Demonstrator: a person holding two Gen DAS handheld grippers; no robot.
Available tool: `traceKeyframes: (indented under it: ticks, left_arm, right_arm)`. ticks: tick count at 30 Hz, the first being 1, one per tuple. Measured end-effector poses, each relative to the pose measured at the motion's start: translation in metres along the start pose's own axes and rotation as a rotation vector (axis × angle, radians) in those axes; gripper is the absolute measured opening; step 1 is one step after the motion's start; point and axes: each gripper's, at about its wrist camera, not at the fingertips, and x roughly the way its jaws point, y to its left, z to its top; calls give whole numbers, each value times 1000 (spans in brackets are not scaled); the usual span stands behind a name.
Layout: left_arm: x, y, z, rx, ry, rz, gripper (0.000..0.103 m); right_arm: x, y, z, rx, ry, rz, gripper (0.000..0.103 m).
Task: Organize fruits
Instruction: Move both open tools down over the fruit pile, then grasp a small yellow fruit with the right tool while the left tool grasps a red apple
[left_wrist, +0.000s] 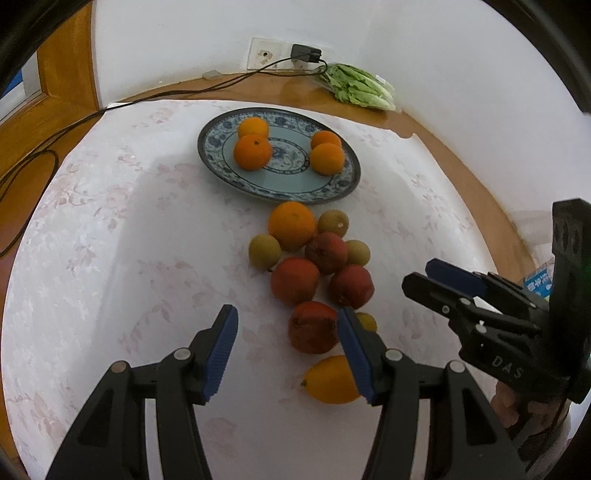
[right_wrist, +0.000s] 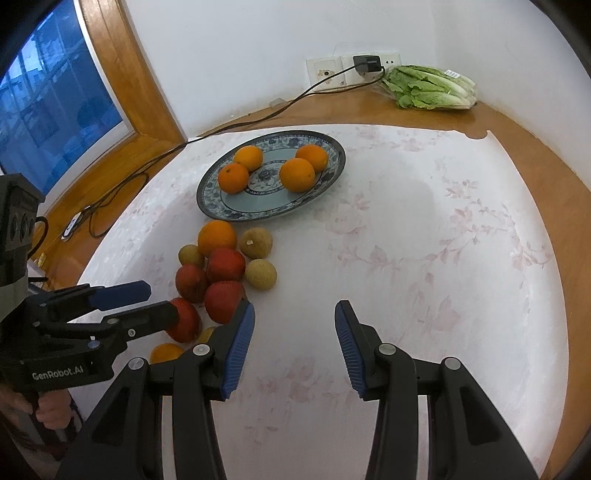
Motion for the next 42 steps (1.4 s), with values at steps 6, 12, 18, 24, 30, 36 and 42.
traceKeyframes:
  ticks: [6, 12, 18, 24, 30, 36, 42]
  left_arm:
    - [5, -5, -3, 13, 10, -13, 58]
    - [10, -5, -6, 9, 17, -50, 48]
    - [14, -7, -5, 9, 22, -82, 41]
    - [14, -8, -5, 11, 17, -101, 35]
    - [8, -3, -5, 6, -7, -71, 35]
    - [-1, 8, -3, -3, -43, -6, 35]
    - [-4, 21, -3, -41, -51, 7, 35]
  right_arm:
    - [1, -1, -1, 7, 2, 4, 46]
    - [3, -2, -2, 13, 8, 6, 46]
    - [3, -2, -2, 15, 11, 13, 47]
    - [3, 1, -3, 13, 13, 21, 47]
    - [2, 6, -4, 3, 17, 29, 46]
    - [4, 15, -7, -12, 34, 42, 46]
    - [7, 32, -15, -57, 59, 84, 46]
